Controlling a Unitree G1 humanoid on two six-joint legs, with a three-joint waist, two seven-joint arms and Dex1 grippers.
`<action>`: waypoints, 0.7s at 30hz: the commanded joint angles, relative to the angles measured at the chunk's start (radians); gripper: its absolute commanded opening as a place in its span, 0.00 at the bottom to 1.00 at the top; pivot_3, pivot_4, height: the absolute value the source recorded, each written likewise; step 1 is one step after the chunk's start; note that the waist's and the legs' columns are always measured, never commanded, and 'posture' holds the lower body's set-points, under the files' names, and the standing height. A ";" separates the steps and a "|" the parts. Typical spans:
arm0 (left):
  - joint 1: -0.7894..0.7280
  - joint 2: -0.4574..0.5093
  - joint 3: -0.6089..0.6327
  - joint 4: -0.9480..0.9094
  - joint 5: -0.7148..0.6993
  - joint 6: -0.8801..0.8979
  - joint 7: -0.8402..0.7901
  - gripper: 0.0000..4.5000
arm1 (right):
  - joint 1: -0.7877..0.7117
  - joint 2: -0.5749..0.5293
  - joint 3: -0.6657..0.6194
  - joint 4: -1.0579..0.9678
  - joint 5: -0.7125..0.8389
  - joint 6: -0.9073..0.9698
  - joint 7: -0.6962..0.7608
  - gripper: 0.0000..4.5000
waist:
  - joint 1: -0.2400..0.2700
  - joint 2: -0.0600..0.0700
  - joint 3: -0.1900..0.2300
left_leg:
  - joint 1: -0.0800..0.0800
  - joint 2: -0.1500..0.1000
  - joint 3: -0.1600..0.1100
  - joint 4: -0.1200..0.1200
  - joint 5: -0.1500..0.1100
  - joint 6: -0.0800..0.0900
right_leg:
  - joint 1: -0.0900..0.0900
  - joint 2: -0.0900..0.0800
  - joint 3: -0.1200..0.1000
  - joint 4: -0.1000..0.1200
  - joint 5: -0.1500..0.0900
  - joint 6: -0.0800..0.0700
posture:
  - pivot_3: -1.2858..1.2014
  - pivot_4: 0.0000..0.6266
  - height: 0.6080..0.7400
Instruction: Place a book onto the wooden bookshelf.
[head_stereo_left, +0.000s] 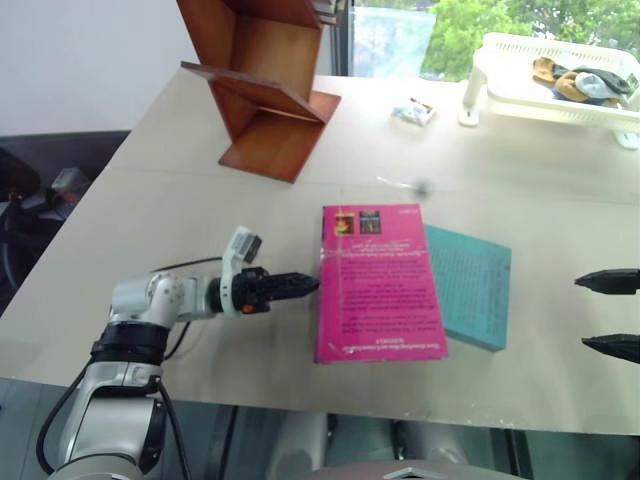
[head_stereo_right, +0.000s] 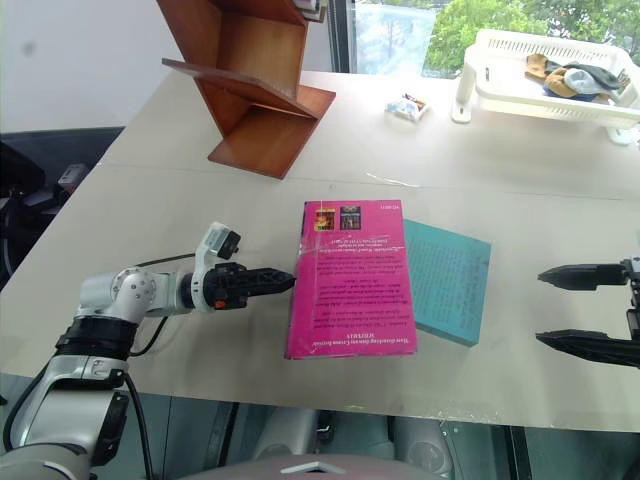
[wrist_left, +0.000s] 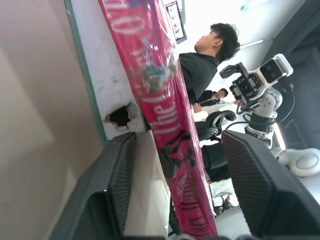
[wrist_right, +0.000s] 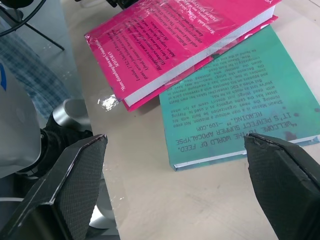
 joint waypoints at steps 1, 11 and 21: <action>-0.021 -0.018 -0.030 0.014 0.013 -0.013 -0.025 0.62 | -0.010 -0.018 -0.010 -0.004 0.010 -0.005 0.013 1.00 | 0.000 0.000 0.000 | 0.000 0.000 0.000 0.000 0.000 0.000 | 0.000 0.000 0.000 0.000 0.000 0.000 | 0.52 0.24 1.00; -0.068 -0.077 -0.048 0.083 0.035 -0.027 -0.059 0.62 | 0.000 -0.017 -0.019 -0.007 0.004 -0.003 0.011 1.00 | 0.000 0.000 0.000 | 0.000 0.000 0.000 0.000 0.000 0.000 | 0.000 0.000 0.000 0.000 0.000 0.000 | 0.52 0.24 1.00; -0.052 -0.047 -0.046 0.090 0.056 -0.026 -0.090 0.04 | 0.010 -0.014 -0.018 -0.009 -0.003 -0.006 0.008 1.00 | -0.001 0.000 0.000 | 0.000 0.000 0.000 0.000 0.000 0.000 | 0.000 0.001 0.000 0.000 0.000 0.000 | 0.52 0.24 1.00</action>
